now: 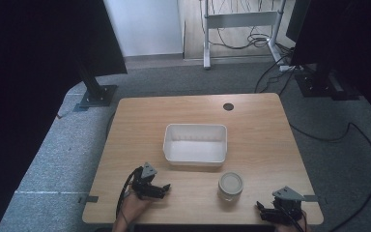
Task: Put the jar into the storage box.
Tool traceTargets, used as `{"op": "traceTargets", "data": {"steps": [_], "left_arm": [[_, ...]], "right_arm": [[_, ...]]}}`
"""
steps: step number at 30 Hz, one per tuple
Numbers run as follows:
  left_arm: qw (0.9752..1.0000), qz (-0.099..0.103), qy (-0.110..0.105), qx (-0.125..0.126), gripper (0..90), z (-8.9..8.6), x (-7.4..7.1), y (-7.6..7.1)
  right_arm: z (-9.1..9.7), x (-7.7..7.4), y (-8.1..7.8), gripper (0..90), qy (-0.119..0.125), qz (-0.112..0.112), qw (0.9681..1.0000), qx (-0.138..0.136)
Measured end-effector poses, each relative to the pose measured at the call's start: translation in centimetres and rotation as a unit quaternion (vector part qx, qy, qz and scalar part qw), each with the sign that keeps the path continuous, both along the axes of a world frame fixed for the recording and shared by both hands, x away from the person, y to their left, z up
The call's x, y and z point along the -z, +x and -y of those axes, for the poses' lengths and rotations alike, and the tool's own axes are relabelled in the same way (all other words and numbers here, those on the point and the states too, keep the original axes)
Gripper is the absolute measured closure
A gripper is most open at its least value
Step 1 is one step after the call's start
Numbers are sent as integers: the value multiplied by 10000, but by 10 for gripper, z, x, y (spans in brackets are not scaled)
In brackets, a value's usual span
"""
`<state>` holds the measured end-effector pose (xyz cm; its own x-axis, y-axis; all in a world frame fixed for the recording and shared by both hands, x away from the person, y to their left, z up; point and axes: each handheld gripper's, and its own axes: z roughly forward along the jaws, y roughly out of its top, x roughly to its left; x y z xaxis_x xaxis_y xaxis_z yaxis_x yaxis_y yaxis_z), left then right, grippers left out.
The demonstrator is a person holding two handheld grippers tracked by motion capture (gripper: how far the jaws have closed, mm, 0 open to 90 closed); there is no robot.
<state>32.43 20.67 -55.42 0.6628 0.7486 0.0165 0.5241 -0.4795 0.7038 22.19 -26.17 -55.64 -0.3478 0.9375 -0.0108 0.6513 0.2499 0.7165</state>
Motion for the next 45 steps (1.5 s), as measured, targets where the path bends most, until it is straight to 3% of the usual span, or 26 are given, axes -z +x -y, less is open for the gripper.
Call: {"op": "traceTargets", "data": {"steps": [4,13,16,18,27,45], "left_arm": [[10000,0,-1,-1,18,0,0,0],[10000,3,2,2,17,0,0,0],[10000,4,2,4,18,0,0,0],[10000,6,-10,-4,18,0,0,0],[10000,8,-15,-20,18,0,0,0],[10000,7,-13,-26,18,0,0,0]], "right_arm": [[-2,1,1,44,-90,-36,10000,15],[-1,1,1,57,-41,-51,10000,-50],[-2,1,0,62,-141,13,9999,43],[-2,1,0,70,-93,2,9999,-54],[1,-2,-5,35,162,44,9999,34],[-13,-20,-7,0,64,199,9995,-247]]}}
